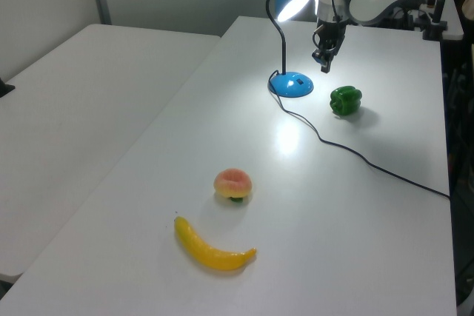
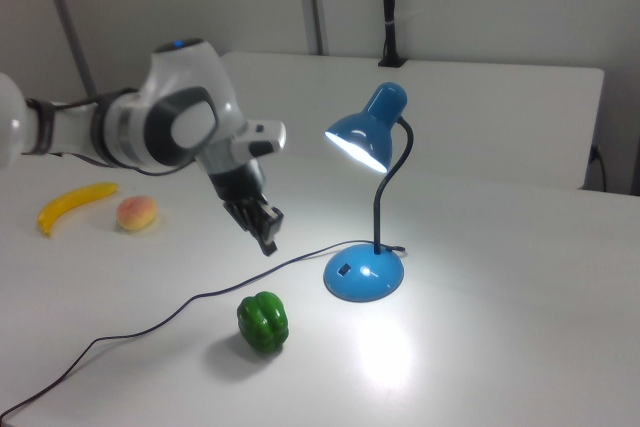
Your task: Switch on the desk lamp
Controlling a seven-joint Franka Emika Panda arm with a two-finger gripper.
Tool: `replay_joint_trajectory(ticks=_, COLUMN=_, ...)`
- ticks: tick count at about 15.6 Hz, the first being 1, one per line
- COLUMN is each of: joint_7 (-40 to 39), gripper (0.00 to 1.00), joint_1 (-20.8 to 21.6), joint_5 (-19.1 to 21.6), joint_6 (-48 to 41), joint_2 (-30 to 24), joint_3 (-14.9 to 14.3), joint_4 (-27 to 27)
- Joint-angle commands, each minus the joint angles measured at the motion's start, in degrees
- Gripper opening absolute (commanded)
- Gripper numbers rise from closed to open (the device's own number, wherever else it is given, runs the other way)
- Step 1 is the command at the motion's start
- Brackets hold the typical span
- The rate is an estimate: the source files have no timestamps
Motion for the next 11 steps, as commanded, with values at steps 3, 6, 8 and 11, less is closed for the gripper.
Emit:
replay_joint_trajectory(ticks=3, joint_7=-4.6, gripper=0.00, joint_1=7.2, joint_5=3.3, joint_6=-14.5, joint_2=-4.9, joint_3=-0.1, joint_4=5.7)
replay_joint_trajectory(ticks=6, joint_7=-13.4, gripper=0.00, joint_1=7.6, joint_5=9.2, joint_6=-23.9, joint_2=-5.1, joint_3=-0.1, joint_4=12.6)
replay_joint_trajectory(ticks=8, joint_7=-19.0, gripper=0.02, joint_1=7.4, joint_5=11.2, joint_6=-29.7, joint_2=-5.1, joint_3=-0.4, joint_4=17.3)
replay_joint_trajectory(ticks=11, joint_7=-21.3, gripper=0.30, joint_1=6.9, joint_5=13.0, joint_6=-32.7, joint_2=-5.1, joint_3=-1.0, joint_4=19.7)
